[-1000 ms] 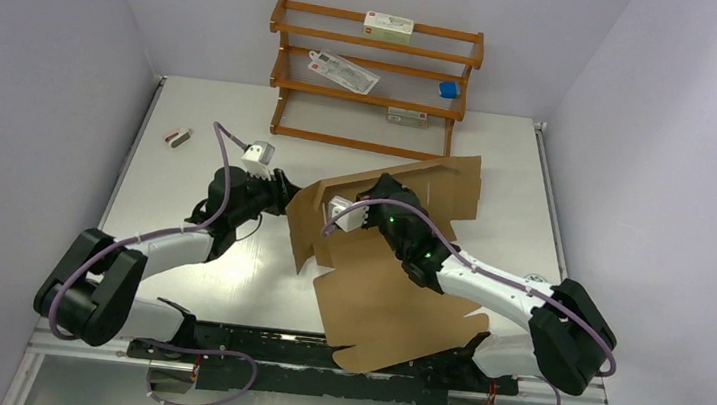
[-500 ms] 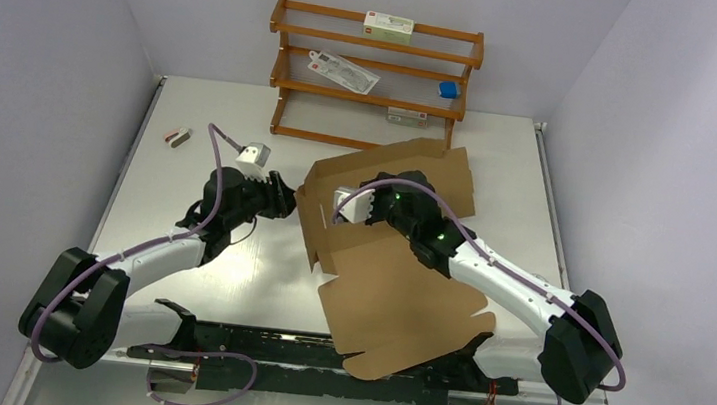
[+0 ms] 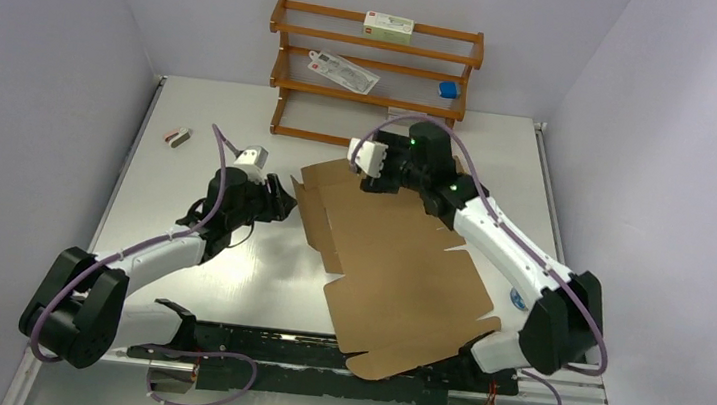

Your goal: Fold the paper box

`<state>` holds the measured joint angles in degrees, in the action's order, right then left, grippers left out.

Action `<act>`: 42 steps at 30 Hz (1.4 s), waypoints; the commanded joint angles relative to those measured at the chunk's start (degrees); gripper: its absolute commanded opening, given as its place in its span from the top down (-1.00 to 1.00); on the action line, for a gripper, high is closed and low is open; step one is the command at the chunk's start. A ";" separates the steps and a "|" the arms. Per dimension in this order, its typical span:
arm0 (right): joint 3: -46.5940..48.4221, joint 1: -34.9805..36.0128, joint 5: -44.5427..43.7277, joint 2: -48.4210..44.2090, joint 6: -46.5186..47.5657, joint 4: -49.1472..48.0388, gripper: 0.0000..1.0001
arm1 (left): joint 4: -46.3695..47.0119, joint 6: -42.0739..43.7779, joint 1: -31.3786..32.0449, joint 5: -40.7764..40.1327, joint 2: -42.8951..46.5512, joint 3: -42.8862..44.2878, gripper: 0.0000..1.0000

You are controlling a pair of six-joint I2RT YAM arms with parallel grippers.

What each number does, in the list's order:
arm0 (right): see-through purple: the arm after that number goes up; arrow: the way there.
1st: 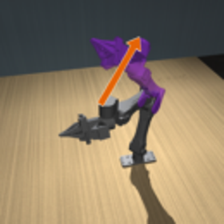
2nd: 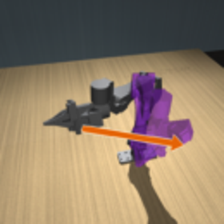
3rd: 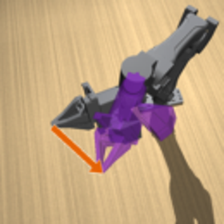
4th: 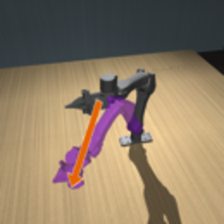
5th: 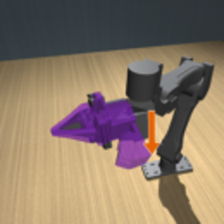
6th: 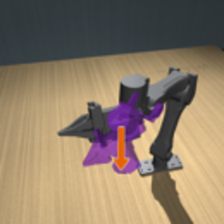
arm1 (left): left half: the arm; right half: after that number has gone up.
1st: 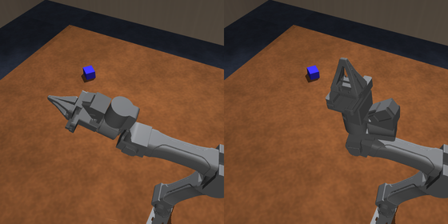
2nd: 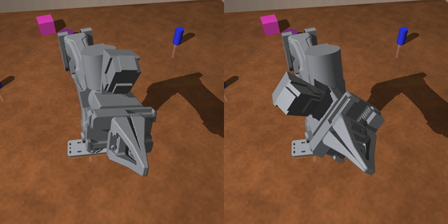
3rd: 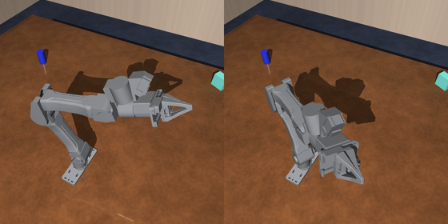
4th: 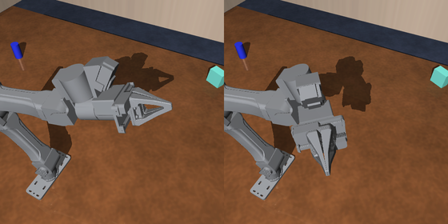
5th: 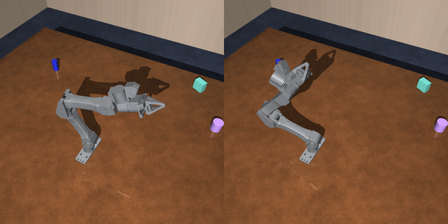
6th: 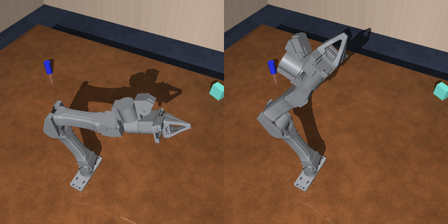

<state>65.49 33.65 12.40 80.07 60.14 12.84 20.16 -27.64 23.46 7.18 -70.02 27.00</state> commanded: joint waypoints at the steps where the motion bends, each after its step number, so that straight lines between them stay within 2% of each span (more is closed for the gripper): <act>1: 4.21 -1.92 7.83 4.62 -9.42 4.79 -0.54 | -9.08 -0.64 0.00 -10.28 0.47 3.90 -0.14; 4: -0.76 -2.19 8.61 3.44 -19.62 -3.33 -0.67 | -11.61 -0.55 -1.67 -11.17 1.59 5.46 -0.28; 7: -6.95 -2.87 7.48 0.13 -29.93 -12.83 -0.73 | -13.68 -1.70 -3.30 -8.44 1.50 7.66 -0.33; 10: -11.26 -3.44 4.61 -2.32 -38.17 -18.34 -0.79 | -15.38 -3.02 -3.86 -5.93 0.50 9.58 -0.35; 15: -14.39 -3.42 -5.17 -4.80 -49.03 -19.24 -0.85 | -18.46 -4.97 -3.86 -2.65 -1.44 10.12 -0.36; 19: -17.51 -3.51 -7.90 -6.59 -55.52 -20.03 -0.95 | -19.28 -5.48 -3.95 -2.70 -3.53 8.32 -0.37; 23: -18.74 -3.58 -8.87 -6.21 -59.19 -18.98 -1.00 | -16.78 -5.84 -3.95 0.48 -6.22 7.91 -0.29; 28: -18.39 -3.67 -9.05 -5.21 -59.94 -17.31 -1.00 | -15.38 -4.84 -3.95 2.02 -10.58 10.13 -0.10; 32: -17.41 -3.63 -8.38 -4.83 -62.58 -16.30 -1.00 | -13.94 -4.43 -3.95 3.01 -13.78 11.02 0.16; 37: -10.11 -3.68 -10.98 -1.90 -67.30 -5.63 -1.00 | -13.29 -2.35 -3.94 2.35 -14.44 12.32 0.59; 40: -5.69 -3.61 -9.97 -0.75 -66.29 -0.71 -1.00 | -12.77 0.12 -3.94 0.99 -13.10 13.31 0.74; 42: -5.32 -3.65 -9.63 -1.14 -64.33 -0.93 -1.00 | -12.70 2.71 -3.86 0.32 -12.39 14.38 0.80</act>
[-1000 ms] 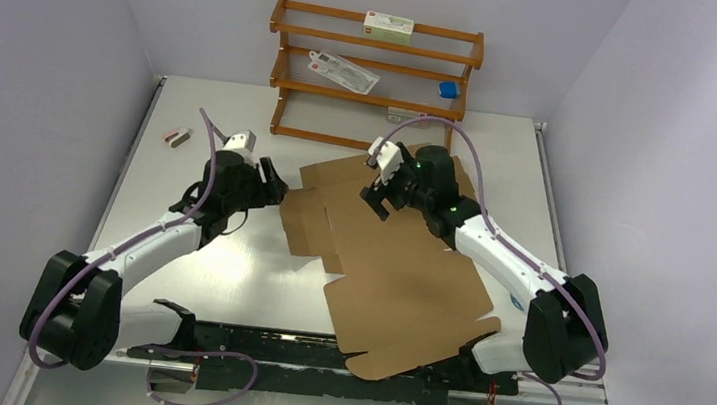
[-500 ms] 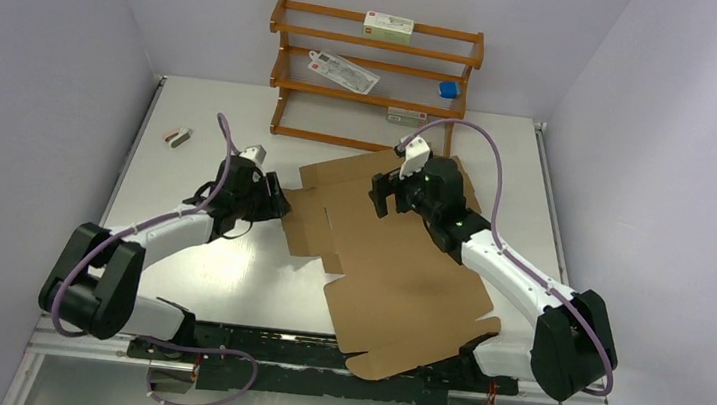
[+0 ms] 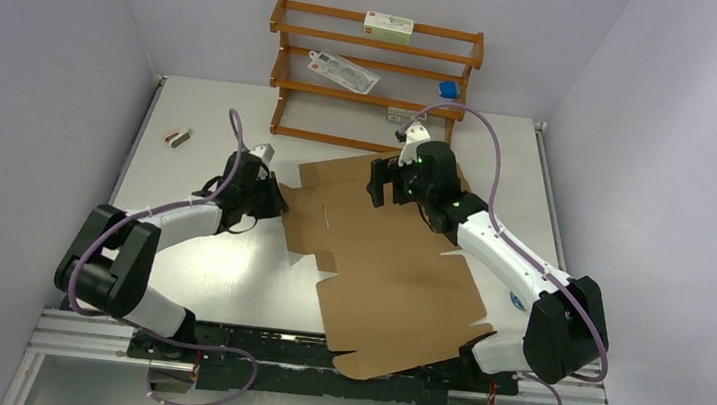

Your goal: Fold the paper box

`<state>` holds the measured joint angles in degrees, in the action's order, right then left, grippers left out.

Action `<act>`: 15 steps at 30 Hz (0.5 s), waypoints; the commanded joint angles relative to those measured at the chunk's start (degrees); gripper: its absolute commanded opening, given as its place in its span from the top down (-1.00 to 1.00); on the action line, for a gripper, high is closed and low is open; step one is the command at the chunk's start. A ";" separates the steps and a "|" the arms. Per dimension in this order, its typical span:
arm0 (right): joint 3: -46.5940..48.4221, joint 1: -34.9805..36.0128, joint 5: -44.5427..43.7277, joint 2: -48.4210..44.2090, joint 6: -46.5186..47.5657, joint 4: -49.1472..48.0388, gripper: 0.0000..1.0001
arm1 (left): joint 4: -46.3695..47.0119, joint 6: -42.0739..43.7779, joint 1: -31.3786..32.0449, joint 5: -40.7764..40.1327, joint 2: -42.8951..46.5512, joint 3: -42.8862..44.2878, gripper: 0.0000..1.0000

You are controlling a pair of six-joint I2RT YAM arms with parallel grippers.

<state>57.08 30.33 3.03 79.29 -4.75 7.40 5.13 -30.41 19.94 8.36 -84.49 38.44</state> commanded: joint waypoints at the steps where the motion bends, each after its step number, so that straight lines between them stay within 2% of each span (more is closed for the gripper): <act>1: 2.75 -0.35 -0.03 -0.97 1.97 3.95 -1.00 | 2.31 6.89 -0.34 -1.01 2.51 3.81 0.82; 4: 3.05 -0.29 -0.13 -3.03 4.25 4.12 -1.00 | 3.39 11.41 -0.34 -1.76 4.34 4.85 0.87; 8: 8.90 -0.32 1.27 -3.39 9.83 8.25 -1.00 | 7.63 16.38 -0.34 -1.54 7.05 4.54 0.89; 12: 18.14 -1.36 3.21 0.59 13.72 15.28 -1.00 | 12.71 21.13 -0.34 0.61 9.02 3.36 0.89; 15: 22.64 -2.30 5.05 2.52 16.68 16.64 -1.00 | 16.34 24.06 -0.34 1.86 10.09 1.99 0.89</act>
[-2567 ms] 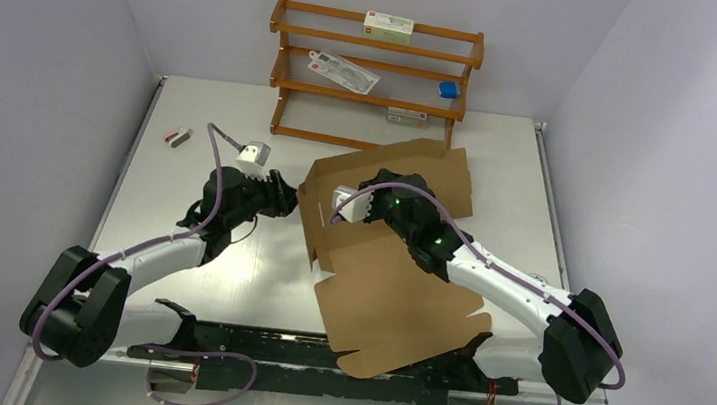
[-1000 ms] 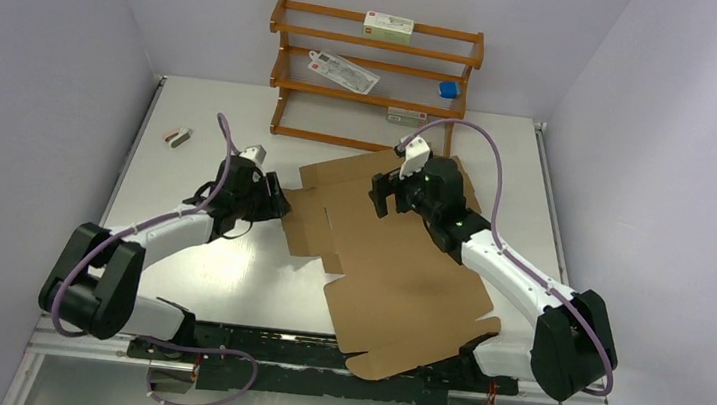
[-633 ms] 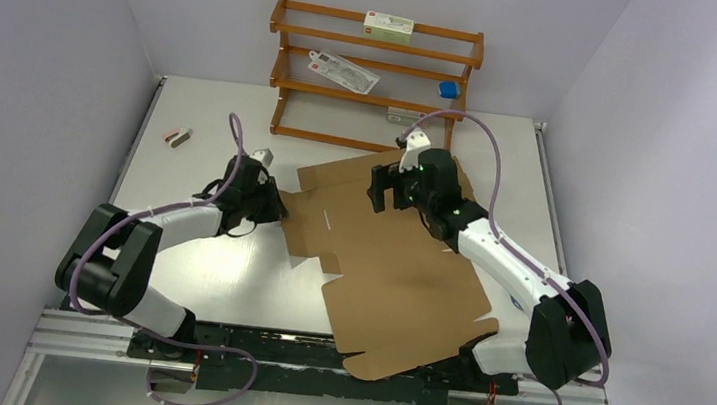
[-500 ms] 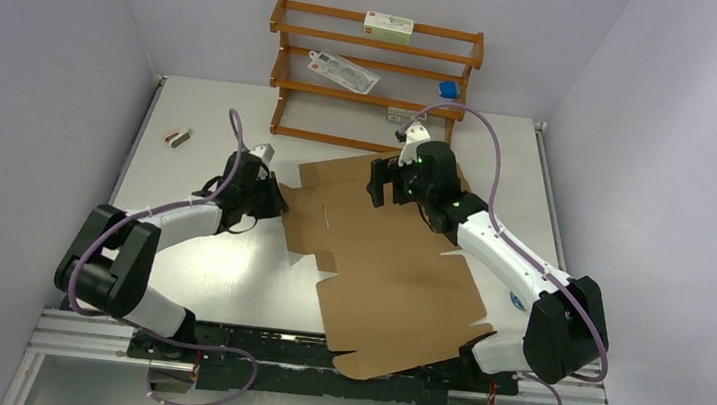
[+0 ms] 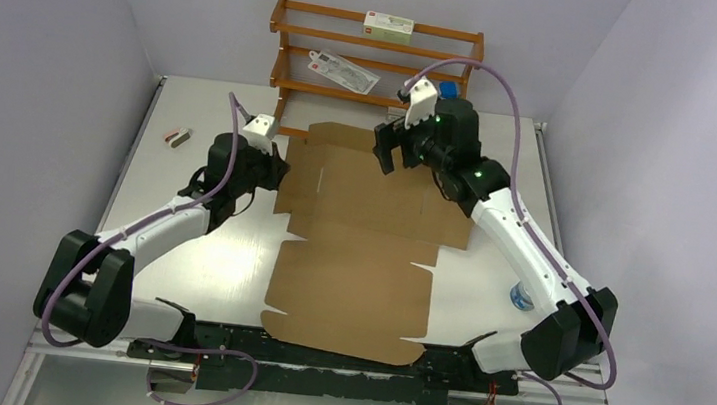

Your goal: Fold the paper box

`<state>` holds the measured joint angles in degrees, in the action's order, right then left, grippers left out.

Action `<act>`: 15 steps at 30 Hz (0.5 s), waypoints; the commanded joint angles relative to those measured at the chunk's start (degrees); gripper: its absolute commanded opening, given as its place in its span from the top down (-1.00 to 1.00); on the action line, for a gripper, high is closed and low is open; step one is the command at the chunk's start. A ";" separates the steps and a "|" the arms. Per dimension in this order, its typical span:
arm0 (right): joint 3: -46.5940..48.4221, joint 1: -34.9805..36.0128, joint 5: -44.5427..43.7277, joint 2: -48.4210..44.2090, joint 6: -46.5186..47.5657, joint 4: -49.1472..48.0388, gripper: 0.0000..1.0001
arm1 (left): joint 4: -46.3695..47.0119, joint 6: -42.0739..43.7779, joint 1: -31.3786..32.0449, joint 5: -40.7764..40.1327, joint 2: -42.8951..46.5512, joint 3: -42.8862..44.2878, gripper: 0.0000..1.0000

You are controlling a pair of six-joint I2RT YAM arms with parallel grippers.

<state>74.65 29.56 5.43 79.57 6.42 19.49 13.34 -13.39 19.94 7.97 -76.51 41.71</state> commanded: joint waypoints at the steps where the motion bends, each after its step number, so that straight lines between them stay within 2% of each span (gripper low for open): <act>1: 5.64 -2.33 3.92 2.64 6.34 4.40 -1.00 | 9.16 7.90 -0.34 2.75 2.65 -1.96 0.89; 6: 9.67 -6.51 13.03 7.26 11.41 6.95 -0.93 | 16.78 9.57 -0.34 4.97 4.54 -6.56 0.89; 15: 13.41 -9.44 16.47 14.66 20.56 7.65 -0.84 | 24.67 11.30 -0.43 6.84 6.26 -11.56 0.90</act>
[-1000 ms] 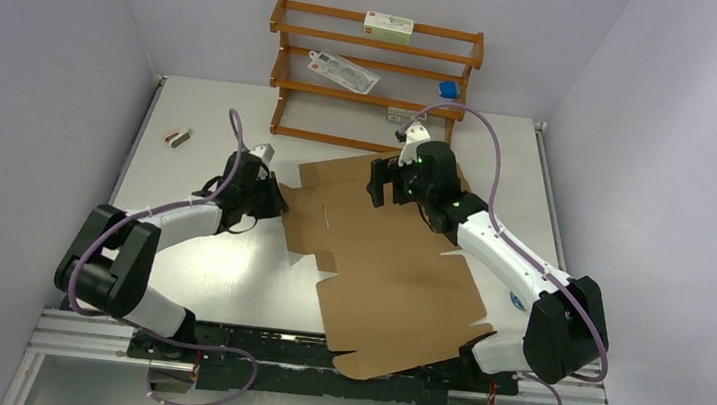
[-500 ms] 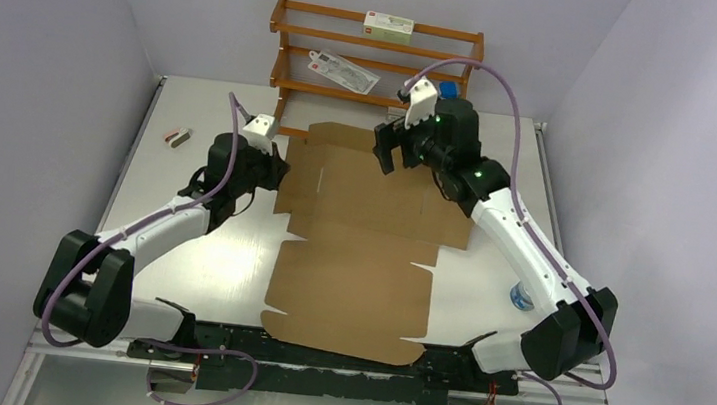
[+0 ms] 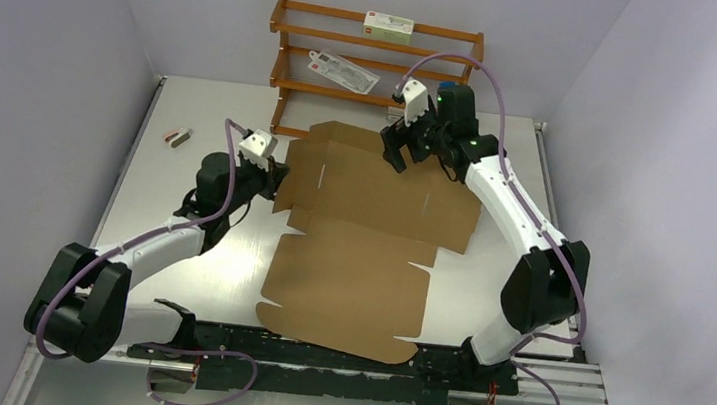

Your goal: Fold the paper box

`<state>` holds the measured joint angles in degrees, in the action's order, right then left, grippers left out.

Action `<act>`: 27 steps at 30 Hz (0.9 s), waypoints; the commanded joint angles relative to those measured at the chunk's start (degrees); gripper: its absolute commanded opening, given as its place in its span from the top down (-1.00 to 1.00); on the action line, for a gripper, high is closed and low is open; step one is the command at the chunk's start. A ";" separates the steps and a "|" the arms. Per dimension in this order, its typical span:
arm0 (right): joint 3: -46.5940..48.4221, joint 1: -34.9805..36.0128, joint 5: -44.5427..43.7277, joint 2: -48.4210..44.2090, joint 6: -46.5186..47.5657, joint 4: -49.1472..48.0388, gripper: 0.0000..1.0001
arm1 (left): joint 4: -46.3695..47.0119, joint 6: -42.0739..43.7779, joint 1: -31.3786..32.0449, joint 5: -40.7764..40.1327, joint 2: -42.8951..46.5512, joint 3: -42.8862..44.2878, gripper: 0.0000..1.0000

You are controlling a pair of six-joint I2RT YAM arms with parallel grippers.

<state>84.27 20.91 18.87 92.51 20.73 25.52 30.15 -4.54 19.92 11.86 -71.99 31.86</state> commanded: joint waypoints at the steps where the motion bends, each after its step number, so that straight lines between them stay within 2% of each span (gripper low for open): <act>1: 4.74 -1.11 3.99 2.58 7.22 2.14 -0.81 | 8.67 2.51 -0.39 3.32 1.83 -2.24 0.89; 4: 8.10 -2.21 6.94 5.32 9.42 4.17 -0.75 | 10.52 2.65 -0.41 3.68 1.71 -3.36 0.89; 11: 10.30 -2.51 10.55 7.61 13.58 9.84 -0.23 | 12.82 2.87 -0.84 3.29 -0.28 -4.19 0.89; 16: 8.70 -2.47 10.87 6.89 14.93 10.74 -0.06 | 16.81 2.13 -1.26 5.07 -0.94 -5.75 0.89; 23: 5.75 -2.50 8.35 4.77 16.35 11.02 0.03 | 17.92 1.97 -3.60 6.50 -2.73 -5.62 0.90; 27: 4.89 -2.50 6.86 4.06 16.69 11.83 0.20 | 18.67 2.14 -3.84 7.94 -4.12 -5.06 0.89</act>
<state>89.84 18.68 27.20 98.96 36.38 35.66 44.29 -3.05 16.64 16.69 -74.89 26.35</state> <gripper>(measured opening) 0.426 0.062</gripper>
